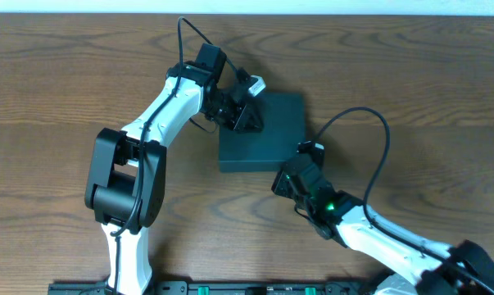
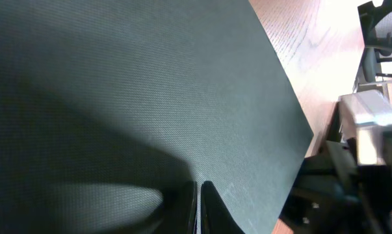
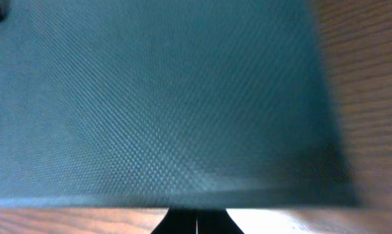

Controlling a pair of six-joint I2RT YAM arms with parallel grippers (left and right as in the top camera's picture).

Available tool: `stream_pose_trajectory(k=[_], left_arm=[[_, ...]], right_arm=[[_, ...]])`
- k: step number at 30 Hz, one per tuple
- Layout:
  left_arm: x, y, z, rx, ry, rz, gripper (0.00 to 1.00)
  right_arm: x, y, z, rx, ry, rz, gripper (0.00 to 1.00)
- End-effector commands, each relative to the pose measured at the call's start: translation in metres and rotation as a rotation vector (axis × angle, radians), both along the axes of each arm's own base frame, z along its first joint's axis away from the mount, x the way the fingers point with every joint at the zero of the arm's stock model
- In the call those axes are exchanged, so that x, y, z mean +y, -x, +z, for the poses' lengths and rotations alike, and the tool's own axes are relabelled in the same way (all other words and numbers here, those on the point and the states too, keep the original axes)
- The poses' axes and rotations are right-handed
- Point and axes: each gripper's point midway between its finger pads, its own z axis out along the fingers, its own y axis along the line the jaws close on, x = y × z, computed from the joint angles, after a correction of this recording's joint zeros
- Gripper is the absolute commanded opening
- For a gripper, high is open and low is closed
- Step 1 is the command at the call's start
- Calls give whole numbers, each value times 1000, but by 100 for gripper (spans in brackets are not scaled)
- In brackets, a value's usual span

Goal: Pack container

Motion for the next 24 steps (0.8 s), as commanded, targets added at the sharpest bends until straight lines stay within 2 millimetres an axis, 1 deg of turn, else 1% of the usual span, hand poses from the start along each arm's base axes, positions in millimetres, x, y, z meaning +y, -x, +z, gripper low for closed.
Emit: stream_pose_trajectory(k=[1,4,8,10,12,14,15,17,19,22,24], left_arm=[[3,6,-26,53,-55,-2,6],[3,6,-26,53,-56,-1,6],[4,6,-25,56,-56,2,6],[5,6,-25,61,-58,2,6],[5,8,-25,68,-60,2,6],[6,8,-23,67,-60,2,6],[6,8,-21,63,-58,2,6],[5,7,-15,49,-54,3,6],[5,5,-4,21,-46,4,6],[9,-3,19,-43,-69,38,6],[17,-13,43,-121,-115,94,6]], right_arm=[[-6,-9,-8,-26,24,-67,2],[-1,-11,-7,-29,2,-54,2],[9,-10,6,-50,-32,0,2],[18,-7,19,-71,-60,71,2],[28,-2,38,-107,-92,157,2],[28,2,58,-143,-100,194,2],[24,4,73,-173,-89,204,2],[14,7,95,-223,-63,208,2],[-4,8,117,-273,-36,172,2],[-40,6,144,-343,0,52,2],[-71,2,156,-387,41,-51,2]])
